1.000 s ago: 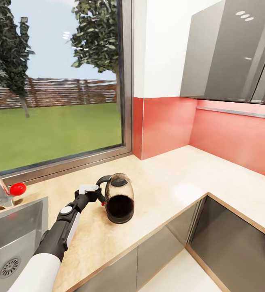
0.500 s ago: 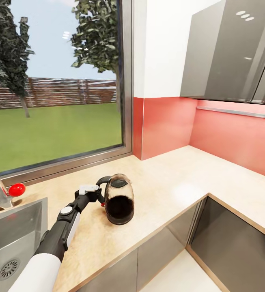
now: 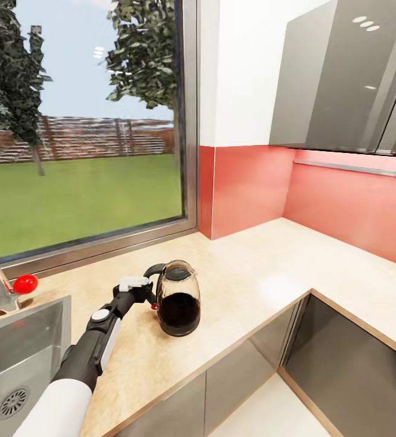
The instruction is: Set up a coffee station on the kitchen countertop: keep the coffee maker on the countertop, move the bottle of coffee from the kitchen shelf to the counter next to the coffee maker, place a paper coffee filter on top of the coffee maker, put the saucer next to the coffee maker with the coffee cup on the saucer, and place the electric kettle next to the coffee maker.
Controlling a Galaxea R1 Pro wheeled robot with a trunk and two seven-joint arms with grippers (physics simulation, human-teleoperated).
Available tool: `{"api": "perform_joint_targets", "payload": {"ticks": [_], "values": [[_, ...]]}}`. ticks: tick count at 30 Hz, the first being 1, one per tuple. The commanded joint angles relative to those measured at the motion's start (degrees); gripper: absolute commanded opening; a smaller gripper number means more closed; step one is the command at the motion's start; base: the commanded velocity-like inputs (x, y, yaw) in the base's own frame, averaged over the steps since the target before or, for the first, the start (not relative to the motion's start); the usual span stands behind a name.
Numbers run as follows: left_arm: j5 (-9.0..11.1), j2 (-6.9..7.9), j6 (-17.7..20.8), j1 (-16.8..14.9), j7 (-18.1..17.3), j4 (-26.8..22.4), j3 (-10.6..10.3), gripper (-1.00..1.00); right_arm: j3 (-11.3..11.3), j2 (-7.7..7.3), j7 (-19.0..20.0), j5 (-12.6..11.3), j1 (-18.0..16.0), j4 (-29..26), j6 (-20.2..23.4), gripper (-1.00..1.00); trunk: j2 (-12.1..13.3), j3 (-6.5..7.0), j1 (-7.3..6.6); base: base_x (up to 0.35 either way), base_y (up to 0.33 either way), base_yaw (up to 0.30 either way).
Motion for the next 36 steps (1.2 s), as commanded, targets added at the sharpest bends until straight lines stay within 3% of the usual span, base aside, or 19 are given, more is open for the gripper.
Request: {"api": "perform_joint_targets", "payload": {"ticks": [1,13,14,36], "values": [[-0.6,-0.12,0.3,-0.1,-0.5,-0.1,0.3,1.00,0.5,0.01,-0.2,-0.6,0.0,-0.1,0.1,1.00,-0.1,-0.14,0.04,0.000,0.000,0.000],[-0.6,-0.19,0.6,-0.7,-0.5,-0.1,0.3,1.00,0.5,0.01,-0.2,-0.6,0.0,-0.1,0.1,1.00,-0.1,-0.14,0.04,0.000,0.000,0.000],[-0.6,-0.23,0.6,-0.7,-0.5,-0.1,0.4,-1.00,0.5,0.01,-0.2,-0.6,0.0,-0.1,0.1,1.00,-0.1,-0.14,0.04,0.000,0.000,0.000],[-0.5,-0.28,0.2,-0.6,-0.5,-0.7,0.5,-1.00,0.5,0.01,-0.2,-0.6,0.0,-0.1,0.1,1.00,-0.1,-0.14,0.04,0.000,0.000,0.000]]}}
